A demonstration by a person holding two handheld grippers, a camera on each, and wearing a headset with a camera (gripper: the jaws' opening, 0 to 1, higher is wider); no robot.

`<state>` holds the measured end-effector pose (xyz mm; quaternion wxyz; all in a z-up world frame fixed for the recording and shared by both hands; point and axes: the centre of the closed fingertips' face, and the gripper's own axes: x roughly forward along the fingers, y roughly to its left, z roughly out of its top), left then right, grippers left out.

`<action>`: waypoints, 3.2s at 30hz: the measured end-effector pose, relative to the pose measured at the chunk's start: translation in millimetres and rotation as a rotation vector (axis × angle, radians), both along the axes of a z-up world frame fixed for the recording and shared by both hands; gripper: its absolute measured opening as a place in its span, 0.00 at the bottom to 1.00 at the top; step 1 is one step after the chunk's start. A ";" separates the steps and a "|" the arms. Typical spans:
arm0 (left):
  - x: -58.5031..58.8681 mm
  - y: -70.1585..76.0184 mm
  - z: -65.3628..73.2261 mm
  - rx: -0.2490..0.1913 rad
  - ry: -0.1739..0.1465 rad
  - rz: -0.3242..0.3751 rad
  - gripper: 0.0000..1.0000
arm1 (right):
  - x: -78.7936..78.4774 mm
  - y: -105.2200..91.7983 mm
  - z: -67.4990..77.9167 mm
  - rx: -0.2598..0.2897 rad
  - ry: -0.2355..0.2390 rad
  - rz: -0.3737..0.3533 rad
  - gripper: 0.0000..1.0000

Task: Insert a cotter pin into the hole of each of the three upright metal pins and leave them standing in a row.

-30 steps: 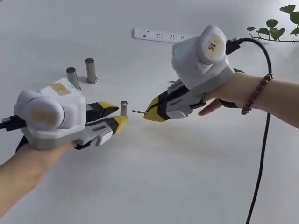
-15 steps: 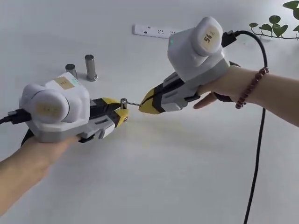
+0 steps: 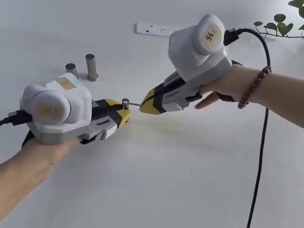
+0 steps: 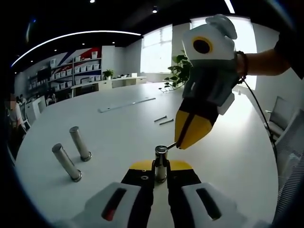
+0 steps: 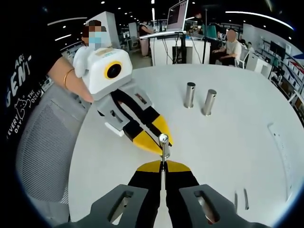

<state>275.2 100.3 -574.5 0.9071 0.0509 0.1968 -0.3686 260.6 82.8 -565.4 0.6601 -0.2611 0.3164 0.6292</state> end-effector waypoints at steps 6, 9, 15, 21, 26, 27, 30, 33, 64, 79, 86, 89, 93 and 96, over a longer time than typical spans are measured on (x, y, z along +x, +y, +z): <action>-0.1 -1.1 -0.4 0.002 -0.002 -0.001 0.07 | 0.4 1.8 -0.8 -0.007 -0.005 0.009 0.00; -0.2 -1.6 -0.9 0.002 -0.008 0.004 0.07 | -0.3 3.4 -0.5 -0.009 -0.012 0.015 0.00; -0.1 -3.5 -1.6 -0.008 -0.010 0.024 0.07 | 0.0 8.6 -0.5 -0.016 -0.031 0.033 0.00; 0.9 -5.2 -2.3 -0.016 -0.006 0.045 0.07 | 2.0 10.6 -0.7 -0.018 -0.043 0.042 0.00; 1.7 -6.3 -2.4 -0.020 -0.010 0.061 0.07 | 2.8 12.1 -1.2 -0.018 -0.056 0.046 0.00; 1.8 -6.3 -2.5 -0.023 -0.009 0.064 0.07 | 3.1 12.3 -1.2 -0.018 -0.059 0.044 0.00; 2.1 -6.5 -2.7 -0.024 -0.011 0.068 0.07 | 2.3 12.1 -2.2 -0.019 -0.056 0.036 0.00; 2.4 -6.4 -2.9 -0.021 -0.012 0.070 0.07 | 2.2 10.3 -4.8 -0.027 -0.056 0.035 0.02; 1.9 -8.1 -3.7 -0.065 0.007 0.085 0.07 | 4.1 6.6 -2.2 -0.019 -0.064 -0.002 0.00; 1.8 -8.6 -3.5 -0.066 0.012 0.080 0.07 | 4.7 26.7 11.6 0.109 -0.041 -0.008 0.09; 1.8 -8.7 -3.4 -0.063 0.013 0.073 0.07 | 4.1 27.3 6.5 0.085 -0.063 0.012 0.05; 2.5 -8.0 -3.4 -0.061 0.018 0.068 0.07 | 4.6 28.4 6.9 0.087 -0.078 0.023 0.05; 2.8 -5.9 -3.4 -0.062 0.026 0.064 0.07 | 7.4 30.8 6.2 0.091 -0.070 0.006 0.04; 3.0 -2.7 -3.3 -0.056 0.026 0.064 0.07 | 9.9 33.8 6.0 0.103 -0.054 -0.012 0.04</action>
